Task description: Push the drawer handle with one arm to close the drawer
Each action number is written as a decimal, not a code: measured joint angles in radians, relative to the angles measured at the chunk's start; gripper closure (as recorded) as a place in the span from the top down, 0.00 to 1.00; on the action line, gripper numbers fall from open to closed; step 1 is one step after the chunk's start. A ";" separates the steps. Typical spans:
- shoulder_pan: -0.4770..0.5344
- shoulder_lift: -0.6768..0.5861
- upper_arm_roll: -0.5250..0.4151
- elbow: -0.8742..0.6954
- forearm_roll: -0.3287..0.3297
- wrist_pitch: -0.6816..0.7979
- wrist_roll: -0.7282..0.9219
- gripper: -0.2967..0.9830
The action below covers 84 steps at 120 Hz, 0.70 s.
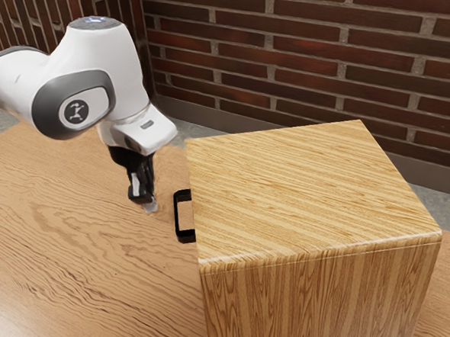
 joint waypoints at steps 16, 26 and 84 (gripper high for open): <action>0.133 -0.023 0.002 0.063 0.019 -0.089 -0.003 0.16; 0.196 -0.010 0.009 0.176 0.040 -0.151 -0.007 0.19; 0.236 0.272 0.165 0.704 0.145 -0.385 -0.214 0.69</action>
